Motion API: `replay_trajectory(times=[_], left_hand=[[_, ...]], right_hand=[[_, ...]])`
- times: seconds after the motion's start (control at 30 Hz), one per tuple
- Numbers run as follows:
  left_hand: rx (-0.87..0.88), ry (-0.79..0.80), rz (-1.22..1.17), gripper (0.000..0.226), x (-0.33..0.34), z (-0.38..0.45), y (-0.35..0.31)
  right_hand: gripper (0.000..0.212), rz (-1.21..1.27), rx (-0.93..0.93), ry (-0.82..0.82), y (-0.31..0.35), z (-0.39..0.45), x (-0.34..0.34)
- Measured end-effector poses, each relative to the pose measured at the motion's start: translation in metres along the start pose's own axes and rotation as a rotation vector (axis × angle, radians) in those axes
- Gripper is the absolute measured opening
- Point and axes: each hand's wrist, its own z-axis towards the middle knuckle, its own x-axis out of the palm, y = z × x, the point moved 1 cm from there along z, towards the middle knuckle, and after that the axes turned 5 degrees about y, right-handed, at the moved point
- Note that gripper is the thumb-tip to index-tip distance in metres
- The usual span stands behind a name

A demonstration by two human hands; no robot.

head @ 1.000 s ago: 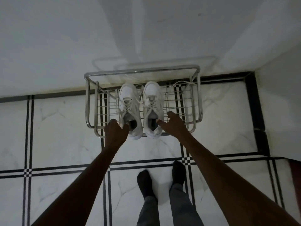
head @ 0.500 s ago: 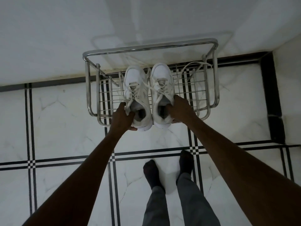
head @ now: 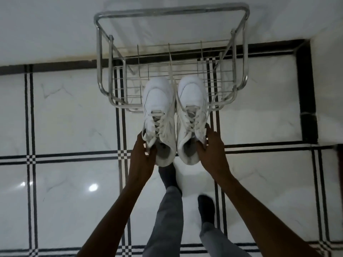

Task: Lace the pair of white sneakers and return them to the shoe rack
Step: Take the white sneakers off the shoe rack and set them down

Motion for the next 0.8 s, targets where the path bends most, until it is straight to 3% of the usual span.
replay_trajectory(times=[0.2, 0.33, 0.63, 0.8], left_hand=[[-0.156, -0.051, 0.041, 0.042, 0.045, -0.075, 0.077], [-0.262, 0.025, 0.033, 0.044, 0.080, -0.102, 0.132], [-0.381, 0.098, 0.014, 0.037, 0.179, -0.072, 0.308], [-0.404, 0.140, 0.014, 0.046, 0.207, -0.067, 0.370]], right_hand=[[0.046, 0.008, 0.064, 0.150, -0.077, -0.061, 0.035], [0.043, -0.044, 0.146, 0.252, -0.144, -0.075, 0.068], [0.040, -0.181, 0.297, 0.319, -0.314, -0.051, 0.185], [0.041, -0.195, 0.299, 0.308, -0.363, -0.054, 0.219]])
